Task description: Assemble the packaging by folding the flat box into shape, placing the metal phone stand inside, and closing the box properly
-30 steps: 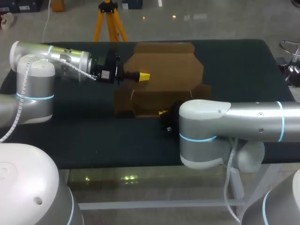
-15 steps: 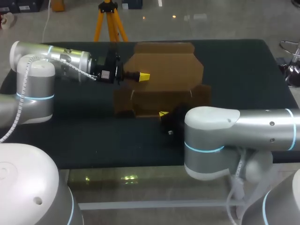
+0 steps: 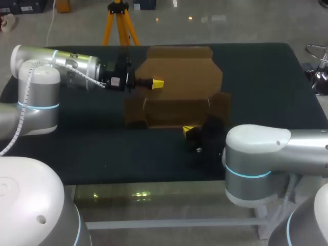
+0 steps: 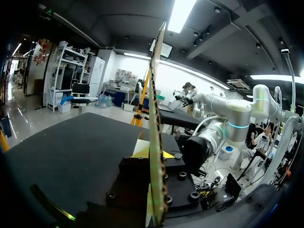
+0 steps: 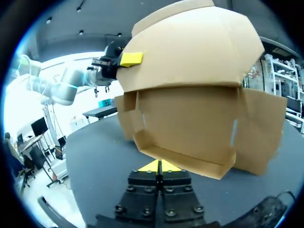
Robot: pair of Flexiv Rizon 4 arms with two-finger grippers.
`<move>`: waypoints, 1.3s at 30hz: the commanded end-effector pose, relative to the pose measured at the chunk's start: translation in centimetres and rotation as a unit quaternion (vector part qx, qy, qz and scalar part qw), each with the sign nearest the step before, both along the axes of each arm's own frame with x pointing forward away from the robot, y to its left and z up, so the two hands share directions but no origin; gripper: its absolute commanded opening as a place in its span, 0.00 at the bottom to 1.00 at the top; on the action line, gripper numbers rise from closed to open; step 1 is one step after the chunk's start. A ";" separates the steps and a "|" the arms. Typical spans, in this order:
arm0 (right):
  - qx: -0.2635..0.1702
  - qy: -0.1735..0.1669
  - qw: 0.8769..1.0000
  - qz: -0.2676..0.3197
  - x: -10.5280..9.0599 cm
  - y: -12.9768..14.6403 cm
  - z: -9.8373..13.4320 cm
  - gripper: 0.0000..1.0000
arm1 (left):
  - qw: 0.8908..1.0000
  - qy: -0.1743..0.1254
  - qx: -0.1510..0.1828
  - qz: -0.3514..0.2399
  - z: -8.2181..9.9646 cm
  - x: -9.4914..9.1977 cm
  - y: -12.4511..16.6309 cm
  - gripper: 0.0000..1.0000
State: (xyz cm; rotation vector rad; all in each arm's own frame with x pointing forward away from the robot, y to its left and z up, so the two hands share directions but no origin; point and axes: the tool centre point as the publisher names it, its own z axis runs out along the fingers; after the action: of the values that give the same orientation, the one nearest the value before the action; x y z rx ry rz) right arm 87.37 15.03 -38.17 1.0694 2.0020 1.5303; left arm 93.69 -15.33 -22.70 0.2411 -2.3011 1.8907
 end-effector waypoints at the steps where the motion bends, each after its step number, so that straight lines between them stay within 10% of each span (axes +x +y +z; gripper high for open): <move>1: 0.013 0.012 0.999 0.051 -1.0 -2.3 1.0 0.00 | 1.000 0.000 0.001 -0.001 -0.2 0.0 0.0 0.00; 39: -0.072 -0.003 0.988 0.138 -6.2 -15.0 3.4 0.89 | 1.000 0.000 0.001 -0.001 -0.2 0.0 0.0 0.00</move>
State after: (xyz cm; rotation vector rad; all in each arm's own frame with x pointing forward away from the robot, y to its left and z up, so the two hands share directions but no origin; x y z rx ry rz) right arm 82.09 1.84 -35.24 0.8257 2.2326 1.3967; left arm 93.68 -15.34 -22.70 0.2412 -2.3011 1.8907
